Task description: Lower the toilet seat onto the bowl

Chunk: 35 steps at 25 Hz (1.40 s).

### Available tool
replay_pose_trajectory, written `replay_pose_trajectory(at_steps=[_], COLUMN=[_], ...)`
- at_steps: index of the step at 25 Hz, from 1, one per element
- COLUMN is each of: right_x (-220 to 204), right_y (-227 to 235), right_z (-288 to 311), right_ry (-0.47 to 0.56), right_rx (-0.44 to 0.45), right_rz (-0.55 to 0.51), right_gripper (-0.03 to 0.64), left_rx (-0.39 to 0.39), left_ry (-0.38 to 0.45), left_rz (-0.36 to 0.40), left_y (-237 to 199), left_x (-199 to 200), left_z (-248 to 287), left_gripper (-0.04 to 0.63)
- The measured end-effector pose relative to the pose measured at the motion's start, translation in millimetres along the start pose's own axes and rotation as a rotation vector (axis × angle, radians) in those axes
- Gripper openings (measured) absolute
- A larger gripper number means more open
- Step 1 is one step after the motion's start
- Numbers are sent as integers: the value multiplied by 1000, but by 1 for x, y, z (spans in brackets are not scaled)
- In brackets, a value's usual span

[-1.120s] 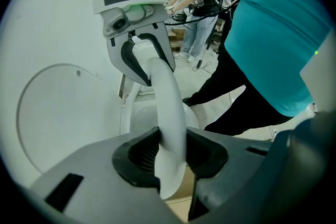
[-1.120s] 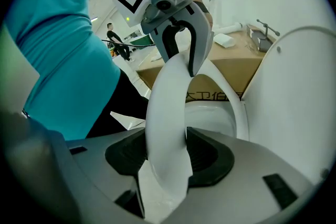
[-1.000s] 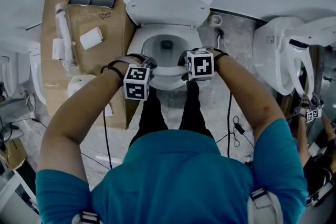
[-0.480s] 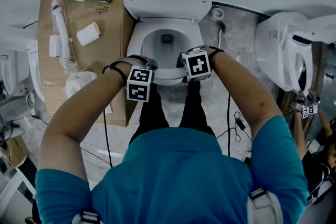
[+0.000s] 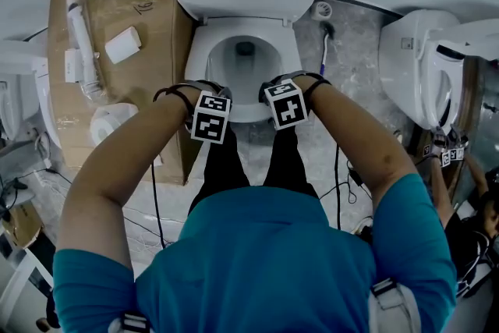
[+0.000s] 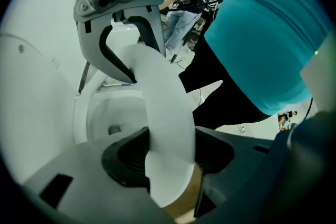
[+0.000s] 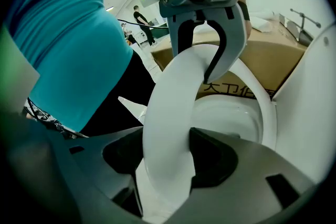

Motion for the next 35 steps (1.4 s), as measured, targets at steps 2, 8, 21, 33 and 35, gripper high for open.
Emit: replay_pose_trajectory(at_steps=[2,8,21,33,35], right_x=[1,1,1,-2,-2], right_y=[-2,-7,-11,-11,-11], right_z=[6,29,83,124,129], right_ry=[-8,-34,-59,-56,-52], right_rx=[-9,-27,-71,-106,-115], right_rz=[-4,-17,-31,-33,-31], right_gripper=[244,245,253,256,257], left_rx=[-40,-113,-111,-83,-84], left_ry=[-7,-35,-69,-114,-122], left_rz=[9,35,51,51,51], left_y=[2,10,21,25,26], left_x=[1,4,8,9,9], left_z=[7,33,89,135,141], left_gripper=[218,239,252,255,256])
Point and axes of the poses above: the fingertips, and each gripper's own axes: z forward along the fingers, y to its right, x out of its top, the point moved 3 cm from there along -z, backward along the fingers, and after that the axes turned 11 degrees about -y, right-handed, at the moved point
